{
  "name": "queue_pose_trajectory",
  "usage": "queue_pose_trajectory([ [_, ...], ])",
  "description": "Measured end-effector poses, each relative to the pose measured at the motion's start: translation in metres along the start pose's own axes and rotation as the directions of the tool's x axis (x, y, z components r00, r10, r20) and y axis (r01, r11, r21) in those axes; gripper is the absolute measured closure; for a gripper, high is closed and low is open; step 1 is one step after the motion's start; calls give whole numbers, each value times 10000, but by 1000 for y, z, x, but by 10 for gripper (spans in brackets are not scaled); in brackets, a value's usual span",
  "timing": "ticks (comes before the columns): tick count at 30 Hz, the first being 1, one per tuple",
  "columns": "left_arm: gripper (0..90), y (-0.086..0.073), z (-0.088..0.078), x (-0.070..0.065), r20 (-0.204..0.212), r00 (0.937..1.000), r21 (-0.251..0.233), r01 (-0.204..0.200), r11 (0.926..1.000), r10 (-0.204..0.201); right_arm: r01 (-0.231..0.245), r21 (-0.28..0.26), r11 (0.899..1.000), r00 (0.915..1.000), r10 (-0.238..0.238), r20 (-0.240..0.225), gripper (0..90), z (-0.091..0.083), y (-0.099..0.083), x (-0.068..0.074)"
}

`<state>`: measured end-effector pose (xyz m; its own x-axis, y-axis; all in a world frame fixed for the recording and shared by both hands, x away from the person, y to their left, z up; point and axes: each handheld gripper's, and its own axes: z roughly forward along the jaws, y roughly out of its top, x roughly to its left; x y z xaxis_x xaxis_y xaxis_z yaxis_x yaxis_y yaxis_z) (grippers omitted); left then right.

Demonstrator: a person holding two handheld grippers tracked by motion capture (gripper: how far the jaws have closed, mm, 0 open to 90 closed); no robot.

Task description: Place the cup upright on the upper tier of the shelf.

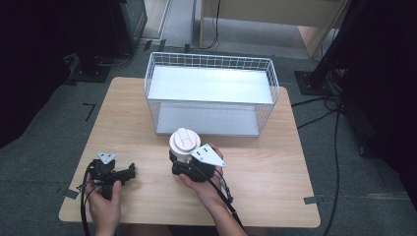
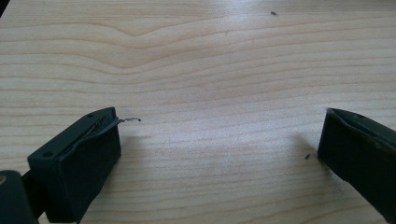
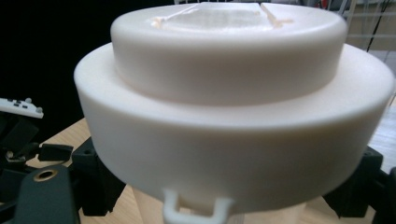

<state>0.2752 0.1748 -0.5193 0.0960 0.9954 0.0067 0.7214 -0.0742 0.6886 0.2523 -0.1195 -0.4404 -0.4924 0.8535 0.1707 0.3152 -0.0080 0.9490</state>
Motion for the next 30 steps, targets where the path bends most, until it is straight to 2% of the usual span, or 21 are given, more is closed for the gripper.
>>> queue_pose_trajectory([
  [12, 0, 0, 0, 0, 4, 10000, 10, 2, 10000, -2, 279, -896, 9956, 9975, -219, 670, 161, -15, 23, -15],
  [18, 0, 0, 0, 0, -1, 10000, 15, -20, 10000, 20, 247, -1290, 9913, 9944, -111, 1049, 161, -22, 36, -23],
  [22, 0, 0, 0, 0, -1, 10000, 24, -23, 10000, 23, 397, -1651, 9855, 9911, -178, 1319, 161, -29, 48, -30],
  [30, 0, 1, 0, 0, 4, 10000, 52, -89, 9999, 89, 546, -1929, 9797, 9856, -220, 1674, 161, -36, 62, -38],
])
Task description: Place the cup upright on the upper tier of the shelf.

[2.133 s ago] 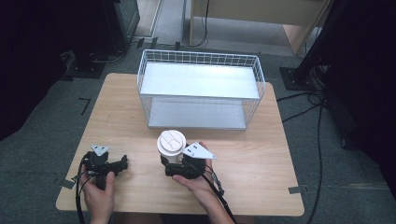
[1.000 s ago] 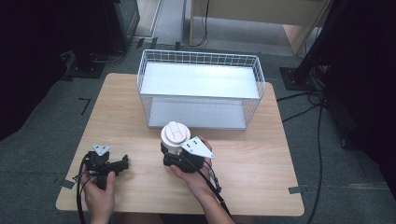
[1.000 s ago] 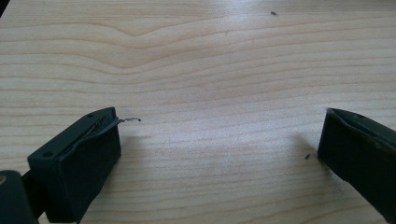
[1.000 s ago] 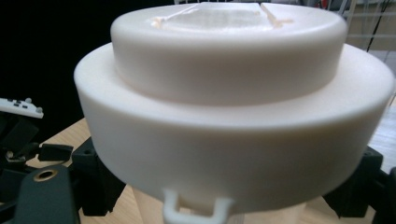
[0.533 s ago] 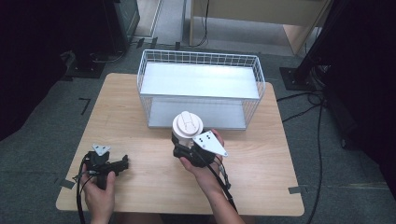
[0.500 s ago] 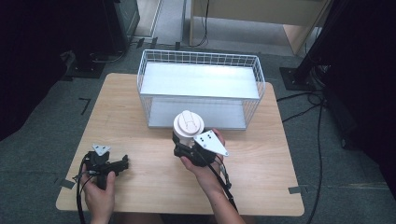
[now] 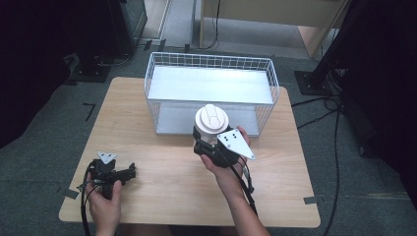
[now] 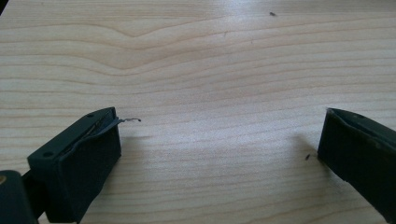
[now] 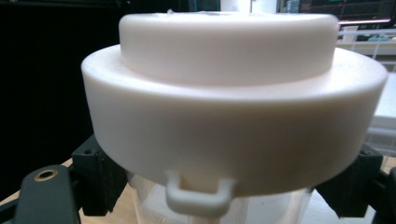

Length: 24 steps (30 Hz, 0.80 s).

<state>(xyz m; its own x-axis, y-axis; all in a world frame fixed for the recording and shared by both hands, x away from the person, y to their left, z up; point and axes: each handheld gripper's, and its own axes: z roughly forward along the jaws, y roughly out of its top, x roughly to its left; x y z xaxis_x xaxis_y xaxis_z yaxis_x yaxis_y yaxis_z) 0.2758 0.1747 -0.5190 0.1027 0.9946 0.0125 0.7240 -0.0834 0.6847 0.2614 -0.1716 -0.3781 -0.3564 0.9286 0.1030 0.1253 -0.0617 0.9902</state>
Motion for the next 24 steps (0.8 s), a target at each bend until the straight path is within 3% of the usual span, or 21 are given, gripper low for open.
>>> queue_pose_trajectory([
  [9, 0, 0, 0, 0, -3, 10000, -12, 4, 10000, -4, 134, -397, 9991, 9988, -115, 475, 160, -3, 24, -12],
  [24, 0, 0, 0, 0, -2, 10000, -10, 3, 10000, -3, 493, -1083, 9929, 9960, -408, 794, 160, 0, 62, -19],
])
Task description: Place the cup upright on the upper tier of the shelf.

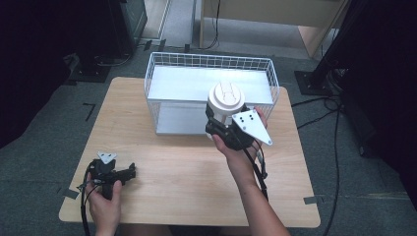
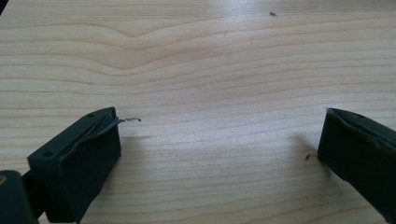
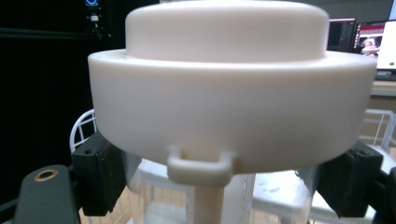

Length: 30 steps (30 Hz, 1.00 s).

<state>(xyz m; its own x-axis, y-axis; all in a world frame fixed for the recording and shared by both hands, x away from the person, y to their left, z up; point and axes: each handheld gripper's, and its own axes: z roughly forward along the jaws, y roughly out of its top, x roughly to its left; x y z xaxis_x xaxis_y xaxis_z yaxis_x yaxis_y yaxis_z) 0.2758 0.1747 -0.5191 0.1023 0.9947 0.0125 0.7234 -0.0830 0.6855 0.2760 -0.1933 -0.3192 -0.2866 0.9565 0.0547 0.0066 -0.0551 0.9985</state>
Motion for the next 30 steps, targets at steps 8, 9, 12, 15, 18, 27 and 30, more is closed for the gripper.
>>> queue_pose_trajectory([
  [8, 0, 0, 0, 0, -1, 10000, 0, 0, 10000, 0, 149, -421, 9990, 9994, -135, 331, 160, 12, 21, -10],
  [9, 0, 0, 0, 0, -1, 10000, -2, 2, 10000, -2, 211, -515, 9985, 9988, -187, 459, 160, 15, 25, -13],
  [12, 0, 0, 0, 0, -1, 10000, -2, -1, 10000, 1, 272, -700, 9972, 9981, -232, 577, 160, 20, 31, -17],
  [15, 0, 0, 0, 0, -2, 10000, -1, -1, 10000, 1, 275, -1153, 9929, 9989, -230, 402, 159, 24, 36, -23],
  [18, 0, 0, 0, 0, -1, 10000, -1, 1, 10000, -1, 428, -1291, 9907, 9972, -344, 665, 159, 30, 41, -26],
  [27, 0, 0, 0, 0, -1, 10000, 0, -1, 10000, 1, 558, -1256, 9905, 9916, -403, 1229, 158, 57, 51, -36],
  [30, 0, 0, 0, 0, 1, 10000, -17, 17, 10000, -17, 514, -1156, 9920, 9895, -350, 1401, 158, 65, 52, -40],
])
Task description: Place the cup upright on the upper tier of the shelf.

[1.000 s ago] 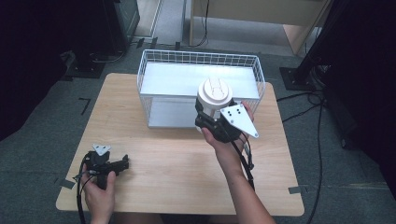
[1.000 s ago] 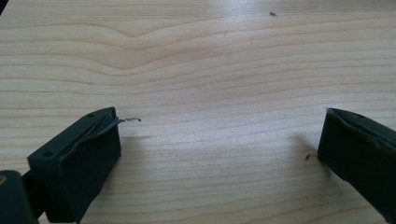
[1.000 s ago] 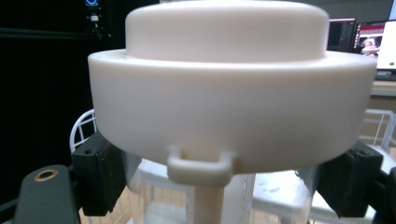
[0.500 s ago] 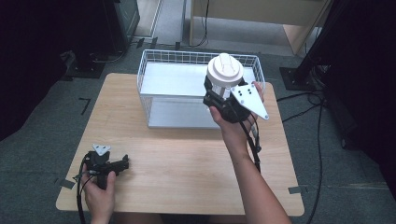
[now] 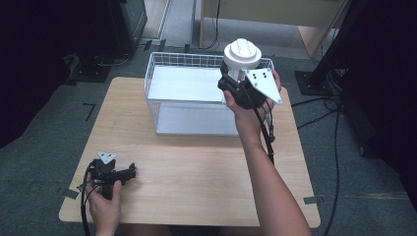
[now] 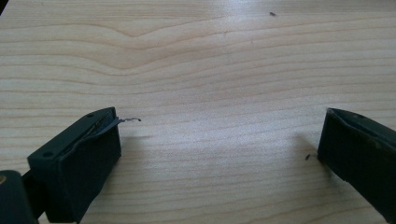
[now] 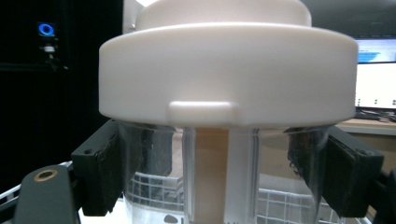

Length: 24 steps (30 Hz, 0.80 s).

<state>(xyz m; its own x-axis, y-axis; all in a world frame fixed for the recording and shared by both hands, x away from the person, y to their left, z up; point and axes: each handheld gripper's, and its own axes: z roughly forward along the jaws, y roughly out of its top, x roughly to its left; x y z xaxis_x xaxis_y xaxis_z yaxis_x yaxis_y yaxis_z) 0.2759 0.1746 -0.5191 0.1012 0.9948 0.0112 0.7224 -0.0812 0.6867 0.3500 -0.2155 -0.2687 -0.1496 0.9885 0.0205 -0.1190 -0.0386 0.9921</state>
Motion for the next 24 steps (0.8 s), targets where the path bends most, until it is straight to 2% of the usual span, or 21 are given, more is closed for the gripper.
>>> queue_pose_trajectory([
  [1, 0, 0, 0, 0, -1, 10000, 0, -1, 10000, 1, -75, 111, 9999, 9999, 74, 133, 158, 10, 0, -2],
  [7, 0, 0, 0, 0, -3, 10000, -3, 0, 10000, 0, 8, 215, 9998, 9988, -19, 492, 159, 31, -3, -5],
  [11, 0, 0, 0, 0, -4, 10000, -6, 1, 10000, -1, -114, 451, 9989, 9966, 76, 815, 158, 45, -9, -4],
  [17, 0, 0, 0, 0, 0, 10000, 1, 2, 10000, -2, -153, 843, 9963, 9946, 65, 1031, 158, 63, -23, -4],
  [19, 0, 0, 0, 0, 0, 10000, 0, 3, 10000, -3, -44, 973, 9952, 9957, -47, 930, 158, 69, -27, -4],
  [21, 0, 0, 0, 0, -1, 10000, 0, 3, 10000, -3, -98, 888, 9960, 9957, 15, 928, 158, 73, -28, -4],
  [24, 0, 0, 0, 0, 3, 10000, 11, -1, 10000, 1, -419, 1070, 9934, 9947, 313, 984, 158, 79, -27, -4],
])
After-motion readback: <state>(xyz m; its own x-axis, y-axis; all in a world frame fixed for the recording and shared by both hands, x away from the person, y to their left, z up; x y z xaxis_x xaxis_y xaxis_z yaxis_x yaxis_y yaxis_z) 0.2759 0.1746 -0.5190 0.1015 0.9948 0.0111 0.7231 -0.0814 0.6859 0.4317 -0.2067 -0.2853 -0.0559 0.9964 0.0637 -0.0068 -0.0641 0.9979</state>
